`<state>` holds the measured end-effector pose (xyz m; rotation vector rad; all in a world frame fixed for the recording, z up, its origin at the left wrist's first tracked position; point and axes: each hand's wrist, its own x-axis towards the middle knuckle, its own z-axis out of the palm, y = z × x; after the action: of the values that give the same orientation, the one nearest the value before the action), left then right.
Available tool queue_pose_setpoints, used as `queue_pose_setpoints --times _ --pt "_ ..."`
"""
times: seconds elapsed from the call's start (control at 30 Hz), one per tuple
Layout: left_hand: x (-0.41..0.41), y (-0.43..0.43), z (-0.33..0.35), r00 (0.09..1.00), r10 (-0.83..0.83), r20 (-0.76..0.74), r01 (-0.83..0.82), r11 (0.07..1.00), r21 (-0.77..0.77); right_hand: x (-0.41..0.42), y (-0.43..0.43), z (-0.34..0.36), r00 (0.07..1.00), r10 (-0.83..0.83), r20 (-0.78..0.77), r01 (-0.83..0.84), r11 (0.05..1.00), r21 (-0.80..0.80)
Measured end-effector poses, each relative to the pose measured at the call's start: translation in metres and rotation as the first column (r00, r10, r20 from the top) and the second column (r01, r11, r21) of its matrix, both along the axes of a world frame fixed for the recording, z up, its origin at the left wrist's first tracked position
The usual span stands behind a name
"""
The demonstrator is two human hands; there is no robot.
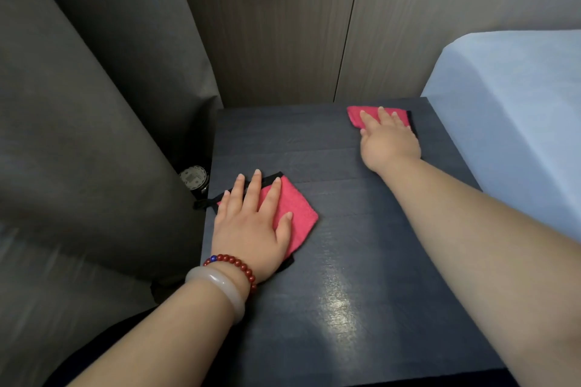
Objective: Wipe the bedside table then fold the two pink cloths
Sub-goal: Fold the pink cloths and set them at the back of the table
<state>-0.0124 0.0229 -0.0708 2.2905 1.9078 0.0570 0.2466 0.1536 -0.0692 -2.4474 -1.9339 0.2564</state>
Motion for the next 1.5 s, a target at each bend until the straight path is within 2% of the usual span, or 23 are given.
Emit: queue_pose_setpoints --times 0.1,0.23,0.3,0.4,0.5,0.57,0.67,0.73,0.83,0.9,0.97,1.07,1.13,1.23,1.3,1.37,1.43,1.5 --pt "0.001 0.005 0.002 1.000 -0.004 -0.013 0.004 0.999 -0.032 0.001 -0.006 0.012 0.999 -0.035 -0.018 0.035 0.999 -0.032" --pt "0.012 0.022 0.008 0.997 -0.063 -0.042 0.060 0.995 -0.076 -0.013 -0.064 0.017 0.998 0.044 -0.051 -0.036 0.990 0.136" --pt "0.019 0.048 0.008 0.994 -0.095 -0.062 0.089 0.992 -0.094 -0.015 -0.101 0.007 0.998 0.055 0.000 -0.055 0.993 0.107" --pt "0.034 0.102 0.009 0.995 -0.014 -0.094 0.001 0.990 -0.138 -0.011 -0.118 -0.006 1.000 0.011 0.013 -0.012 0.999 0.037" --pt "0.067 0.114 0.009 0.987 0.060 -0.148 -0.070 0.996 -0.063 -0.011 -0.111 -0.006 1.000 -0.007 0.014 0.006 0.998 0.063" --pt "0.090 0.095 0.005 0.995 -0.047 -0.084 0.046 0.999 -0.006 -0.012 -0.112 -0.008 1.000 -0.003 0.024 0.001 0.996 0.086" --pt "0.091 0.098 0.002 0.980 -0.200 0.008 0.200 0.980 -0.018 -0.012 -0.113 -0.009 1.000 -0.002 0.016 0.001 0.996 0.093" --pt "0.071 0.135 0.004 0.990 -0.140 -0.012 0.140 0.989 -0.046 -0.010 -0.111 -0.008 1.000 -0.005 0.016 0.004 0.997 0.082" --pt "0.033 0.185 0.012 0.987 0.133 -0.092 -0.147 0.976 -0.162 -0.012 -0.111 -0.010 1.000 -0.006 0.024 0.004 0.997 0.076" --pt "0.036 0.192 0.009 0.969 0.215 -0.118 -0.230 0.964 -0.134 -0.013 -0.111 -0.010 0.999 -0.015 0.035 0.013 0.997 0.073" --pt "0.072 0.170 0.006 0.988 0.129 -0.079 -0.135 0.988 -0.074 -0.014 -0.110 -0.010 0.999 -0.016 0.046 0.013 0.998 0.068" --pt "0.127 0.133 0.000 0.992 -0.128 -0.004 0.128 0.991 -0.048 -0.014 -0.109 -0.009 0.999 -0.012 0.044 0.008 0.998 0.069" --pt "0.122 0.148 0.003 0.986 -0.162 -0.030 0.160 0.985 -0.067 -0.013 -0.109 -0.010 0.999 -0.008 0.032 0.005 0.997 0.071" --pt "0.069 0.189 0.006 0.992 0.081 -0.091 -0.090 0.992 -0.093 -0.013 -0.109 -0.009 1.000 -0.005 0.014 0.004 0.998 0.069" --pt "0.035 0.200 0.008 0.954 0.273 -0.121 -0.287 0.949 -0.129 -0.013 -0.110 -0.009 1.000 -0.007 0.021 0.005 0.997 0.074" --pt "0.039 0.192 0.009 0.939 0.316 -0.134 -0.330 0.939 -0.101 -0.012 -0.109 -0.010 0.999 -0.010 0.033 0.008 0.997 0.074" --pt "0.074 0.162 0.006 0.973 0.209 -0.099 -0.217 0.974 -0.072 -0.011 -0.109 -0.010 0.999 -0.012 0.040 0.009 0.998 0.061" --pt "0.118 0.121 0.001 0.999 -0.027 -0.044 0.025 0.998 -0.053 -0.012 -0.109 -0.011 0.999 -0.006 0.044 0.004 0.998 0.059"
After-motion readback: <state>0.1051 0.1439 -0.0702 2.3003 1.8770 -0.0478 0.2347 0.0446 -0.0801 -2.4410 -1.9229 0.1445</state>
